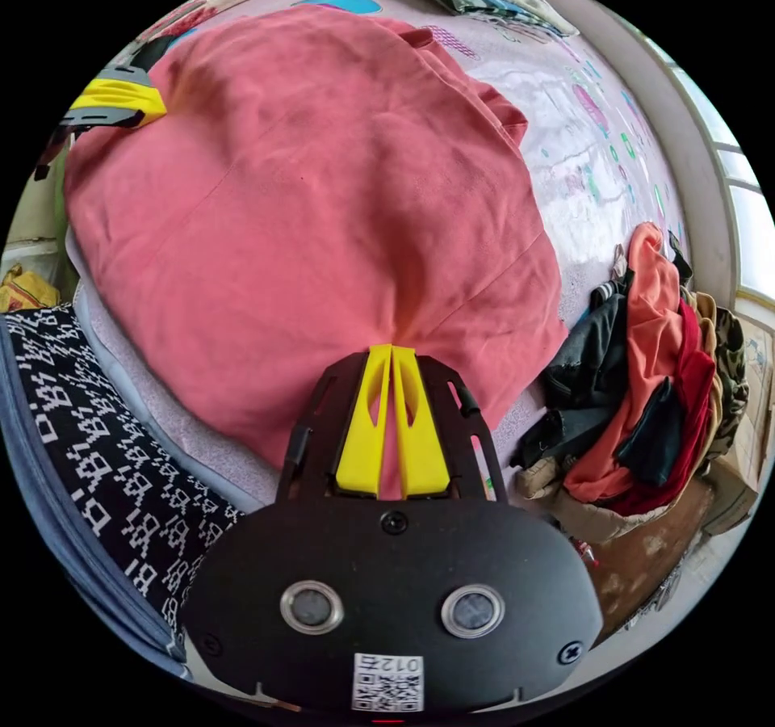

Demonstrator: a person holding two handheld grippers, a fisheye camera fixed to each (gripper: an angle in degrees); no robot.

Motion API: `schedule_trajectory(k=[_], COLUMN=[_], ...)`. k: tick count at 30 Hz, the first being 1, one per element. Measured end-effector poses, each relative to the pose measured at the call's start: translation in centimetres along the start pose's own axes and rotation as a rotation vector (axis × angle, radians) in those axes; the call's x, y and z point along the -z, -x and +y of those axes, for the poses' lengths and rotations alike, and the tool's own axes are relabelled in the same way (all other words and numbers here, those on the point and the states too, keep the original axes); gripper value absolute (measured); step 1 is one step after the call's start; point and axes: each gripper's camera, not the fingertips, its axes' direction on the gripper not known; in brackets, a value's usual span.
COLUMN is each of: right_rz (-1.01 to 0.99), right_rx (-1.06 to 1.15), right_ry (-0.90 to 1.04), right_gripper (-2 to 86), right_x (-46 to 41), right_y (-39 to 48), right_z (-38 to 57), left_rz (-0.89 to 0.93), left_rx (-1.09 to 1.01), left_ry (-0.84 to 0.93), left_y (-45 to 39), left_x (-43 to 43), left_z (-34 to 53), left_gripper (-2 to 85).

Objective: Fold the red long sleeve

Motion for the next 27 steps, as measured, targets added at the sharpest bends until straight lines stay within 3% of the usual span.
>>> schedule_trajectory(k=[5, 12, 16, 23, 27], right_rz=[0.027, -0.013, -0.150, -0.274, -0.455], right_rx=[0.016, 0.087, -0.028, -0.197, -0.264], right_ry=[0.024, -0.037, -0.041, -0.454, -0.506], right_gripper=[0.5, 0.4, 0.1, 0.1, 0.1], right_x=[-0.9, -1.4, -0.8, 8.4, 8.2], right_y=[1.1, -0.1, -3.7, -11.2, -14.9], right_z=[-1.4, -0.6, 0.2, -3.1, -7.8], left_rz=[0.036, 0.213, 0.339, 0.238, 0.186], left_rx=[0.016, 0.026, 0.019, 0.023, 0.056], left_ry=[0.100, 0.062, 0.044, -0.037, -0.066], left_y=[-1.6, -0.5, 0.5, -1.8, -2.8], left_x=[-1.4, -2.0, -2.7, -2.3, -2.2], left_z=[-2.2, -1.9, -1.5, 0.6, 1.7], left_gripper=[0.4, 0.0, -0.1, 0.2, 0.3])
